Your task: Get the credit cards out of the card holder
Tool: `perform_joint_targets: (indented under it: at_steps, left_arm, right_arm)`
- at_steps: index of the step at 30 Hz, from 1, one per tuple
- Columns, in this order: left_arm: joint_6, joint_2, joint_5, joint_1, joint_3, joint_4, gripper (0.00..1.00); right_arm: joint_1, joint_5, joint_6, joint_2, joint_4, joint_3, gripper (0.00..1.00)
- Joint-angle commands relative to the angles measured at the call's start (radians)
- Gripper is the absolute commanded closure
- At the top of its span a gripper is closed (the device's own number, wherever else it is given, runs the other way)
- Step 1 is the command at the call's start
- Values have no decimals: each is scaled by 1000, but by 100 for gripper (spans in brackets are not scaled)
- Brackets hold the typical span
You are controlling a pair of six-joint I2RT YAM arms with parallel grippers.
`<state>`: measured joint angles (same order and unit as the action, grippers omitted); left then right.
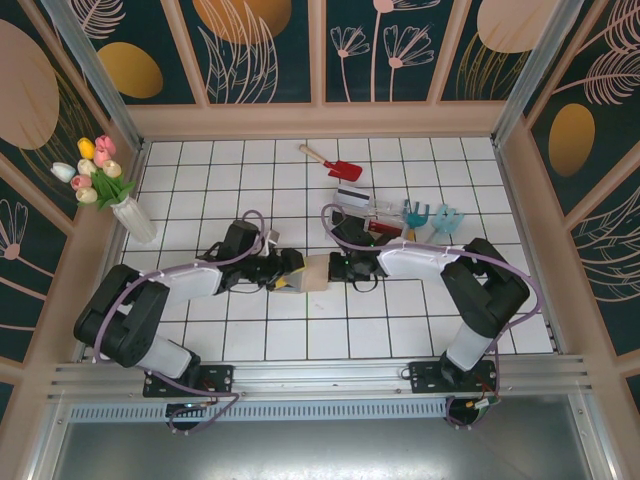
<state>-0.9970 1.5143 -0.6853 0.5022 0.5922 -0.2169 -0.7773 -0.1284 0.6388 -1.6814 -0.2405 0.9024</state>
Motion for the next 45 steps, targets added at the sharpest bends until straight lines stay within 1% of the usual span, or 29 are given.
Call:
perform_joint_targets:
  at_steps: [1,6,10,13,15,18,20,22,23,25,28,32,37,39,40,42,45]
  left_arm:
    - [-24,42,-23,31,61,-105,30]
    - [-19,125,-31,60,129,-117,30]
    - [-23,184,-22,76,153,-122,30]
    - [-37,207,-12,78,153,-142,32]
    - [-37,235,1,80,158,-131,32]
    - [-37,256,13,85,165,-116,35]
    - [-34,261,23,89,166,-105,38]
    - [-26,261,46,89,166,-79,43]
    - [-20,258,58,90,166,-63,45]
    - [-13,256,87,90,169,-25,52]
    - [-14,248,130,89,170,15,60]
    - [-17,234,144,91,176,23,71]
    - [11,219,157,90,204,77,79]
    - [18,208,164,89,212,97,84]
    - [21,205,176,89,218,112,86]
    - [28,161,187,90,228,133,86]
    - [27,104,164,88,222,140,81]
  right_arm:
    - [18,-53,29,71,71,-43,94]
    - [49,-68,62,116,96,-77,90]
    - [50,-39,81,172,95,-105,78]
    - [58,-11,94,218,93,-125,72]
    - [59,9,98,236,89,-132,65]
    - [62,4,115,249,108,-144,62]
    - [63,-22,122,249,135,-148,62]
    - [61,-48,128,247,160,-147,65]
    - [61,-56,133,246,170,-145,67]
    - [61,-71,140,229,191,-139,74]
    - [60,-99,153,179,222,-121,83]
    - [47,-137,161,108,255,-86,89]
    - [27,-152,151,29,263,-23,93]
    - [27,-162,147,-9,259,1,94]
    - [27,-166,146,-24,255,10,94]
    - [27,-169,150,-53,240,28,96]
    - [27,-168,153,-73,227,35,96]
